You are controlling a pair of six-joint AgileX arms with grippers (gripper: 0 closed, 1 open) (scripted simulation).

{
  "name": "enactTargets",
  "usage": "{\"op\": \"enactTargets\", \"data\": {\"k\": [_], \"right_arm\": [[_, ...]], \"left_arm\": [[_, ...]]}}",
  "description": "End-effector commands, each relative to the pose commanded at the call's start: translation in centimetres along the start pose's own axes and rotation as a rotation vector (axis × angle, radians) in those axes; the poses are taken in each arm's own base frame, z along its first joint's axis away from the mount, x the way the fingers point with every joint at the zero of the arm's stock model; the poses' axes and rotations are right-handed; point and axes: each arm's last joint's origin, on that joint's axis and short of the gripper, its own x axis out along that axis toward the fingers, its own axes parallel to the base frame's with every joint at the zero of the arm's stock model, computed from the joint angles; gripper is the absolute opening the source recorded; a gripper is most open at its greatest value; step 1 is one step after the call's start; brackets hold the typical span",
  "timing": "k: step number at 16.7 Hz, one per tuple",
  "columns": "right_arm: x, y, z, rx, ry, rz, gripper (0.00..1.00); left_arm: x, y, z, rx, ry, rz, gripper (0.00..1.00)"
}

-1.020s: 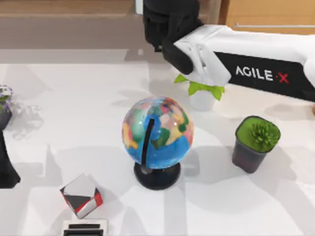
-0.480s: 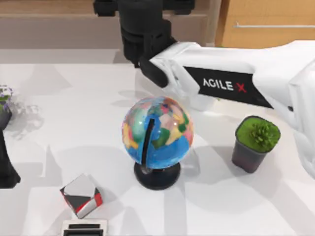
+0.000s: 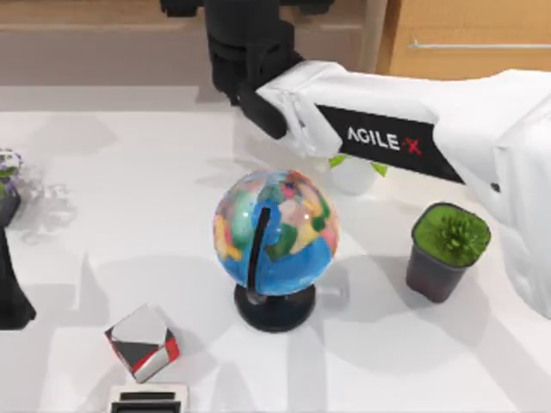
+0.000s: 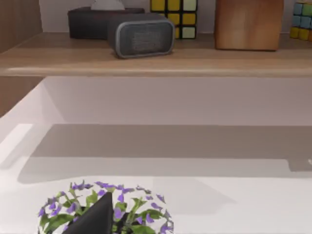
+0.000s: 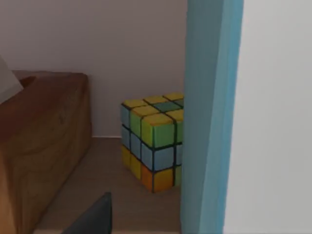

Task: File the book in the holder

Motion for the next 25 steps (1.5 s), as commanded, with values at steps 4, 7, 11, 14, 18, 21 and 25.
{"op": "enactTargets", "data": {"k": [4,7,11,14,18,21,25], "right_arm": [[0.13,0.0,0.01,0.0,0.0,0.0,1.0],[0.13,0.0,0.01,0.0,0.0,0.0,0.77],[0.13,0.0,0.01,0.0,0.0,0.0,0.47],[0.13,0.0,0.01,0.0,0.0,0.0,0.25],[0.13,0.0,0.01,0.0,0.0,0.0,0.0],[0.13,0.0,0.01,0.0,0.0,0.0,0.0],[0.13,0.0,0.01,0.0,0.0,0.0,0.0]], "left_arm": [[0.0,0.0,0.0,0.0,0.0,0.0,1.0],[0.0,0.0,0.0,0.0,0.0,0.0,1.0],[0.0,0.0,0.0,0.0,0.0,0.0,1.0],[0.0,0.0,0.0,0.0,0.0,0.0,1.0],[0.0,0.0,0.0,0.0,0.0,0.0,1.0],[0.0,0.0,0.0,0.0,0.0,0.0,1.0],[0.0,0.0,0.0,0.0,0.0,0.0,1.0]]}}
